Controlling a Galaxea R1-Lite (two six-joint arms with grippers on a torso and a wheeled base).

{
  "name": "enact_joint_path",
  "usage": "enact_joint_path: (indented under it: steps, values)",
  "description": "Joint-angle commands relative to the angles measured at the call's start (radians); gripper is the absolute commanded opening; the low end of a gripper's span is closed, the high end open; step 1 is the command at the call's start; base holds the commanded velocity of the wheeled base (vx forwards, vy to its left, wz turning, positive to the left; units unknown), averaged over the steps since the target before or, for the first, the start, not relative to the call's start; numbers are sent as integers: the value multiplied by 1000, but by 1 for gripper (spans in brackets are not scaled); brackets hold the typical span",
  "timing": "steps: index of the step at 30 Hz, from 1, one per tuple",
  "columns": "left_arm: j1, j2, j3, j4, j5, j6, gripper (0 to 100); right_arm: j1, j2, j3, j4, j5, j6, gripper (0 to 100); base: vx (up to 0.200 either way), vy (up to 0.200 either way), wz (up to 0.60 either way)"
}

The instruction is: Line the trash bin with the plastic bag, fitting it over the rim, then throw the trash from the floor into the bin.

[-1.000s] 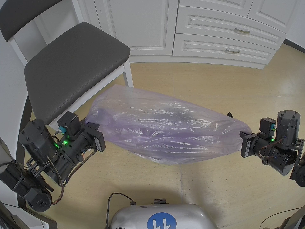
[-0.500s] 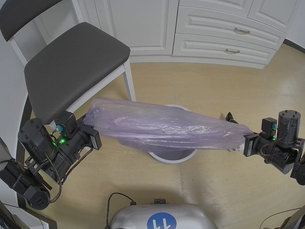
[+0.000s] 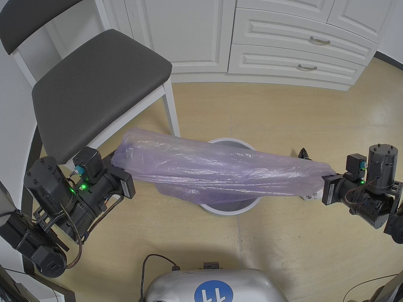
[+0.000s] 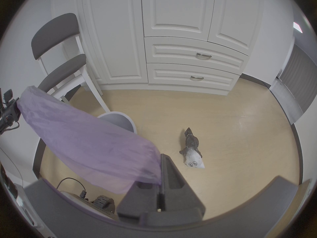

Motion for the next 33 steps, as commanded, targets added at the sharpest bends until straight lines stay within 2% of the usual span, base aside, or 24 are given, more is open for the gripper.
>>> enact_joint_path:
  steps: [1,9,16,23,29,33]
  values:
    - [-25,1,-3,-1,0,1,0,8,6,2,-26,2,1,0,0,0,0]
    - [-91,38,-30,-1,8,1,0,13,38,5,-115,4,8,0,0,0,0]
    - [-146,38,-49,-3,32,-10,0,74,41,25,-196,4,13,0,0,0,0]
    - [-214,38,-61,-3,36,-65,0,128,38,35,-239,4,42,0,0,0,0]
    - [-234,53,-81,-3,77,-70,0,154,29,35,-259,21,56,0,0,0,0]
    - [-258,70,-110,-1,140,-78,0,182,32,29,-247,14,76,0,0,0,0]
